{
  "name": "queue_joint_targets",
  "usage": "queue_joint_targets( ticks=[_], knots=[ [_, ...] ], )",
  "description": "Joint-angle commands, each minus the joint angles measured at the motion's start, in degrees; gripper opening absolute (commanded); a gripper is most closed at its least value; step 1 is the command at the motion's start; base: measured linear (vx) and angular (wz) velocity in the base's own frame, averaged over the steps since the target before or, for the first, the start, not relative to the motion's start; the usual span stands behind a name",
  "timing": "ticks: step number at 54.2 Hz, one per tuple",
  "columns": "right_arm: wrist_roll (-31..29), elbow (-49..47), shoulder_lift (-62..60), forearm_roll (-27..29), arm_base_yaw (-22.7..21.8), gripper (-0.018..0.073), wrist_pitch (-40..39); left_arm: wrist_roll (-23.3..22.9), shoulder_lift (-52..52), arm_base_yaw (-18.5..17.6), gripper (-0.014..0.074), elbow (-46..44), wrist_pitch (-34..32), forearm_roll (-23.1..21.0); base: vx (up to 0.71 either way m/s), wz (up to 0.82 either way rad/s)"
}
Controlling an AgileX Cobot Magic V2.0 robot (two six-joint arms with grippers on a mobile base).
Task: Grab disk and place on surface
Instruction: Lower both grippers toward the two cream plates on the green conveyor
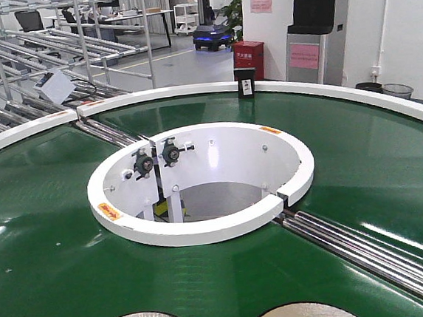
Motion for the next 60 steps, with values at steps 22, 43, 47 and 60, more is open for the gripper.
queue_joint_targets(
  ticks=[22, 43, 47, 60],
  knots=[
    [-0.4, 0.4, -0.7, -0.5, 0.2, -0.0008, -4.7, 0.0, -0.8, 0.0, -0.0007, -1.2, -4.9, 0.2, 0.00, 0.00],
    [-0.8, 0.4, -0.7, -2.8, 0.2, -0.0008, -11.0, -0.2, -0.8, 0.0, -0.0008, -1.2, -10.2, 0.2, 0.00, 0.00],
    [-0.5, 0.4, -0.7, -2.8, 0.2, -0.0008, -15.3, -0.2, -0.8, 0.0, -0.0008, -1.2, -12.8, 0.2, 0.00, 0.00],
    [0.0, -3.8, -0.4, -0.5, -0.1, -0.0008, -23.4, 0.1, -0.8, 0.0, -0.0008, -6.4, -23.2, 0.2, 0.00, 0.00]
  ],
)
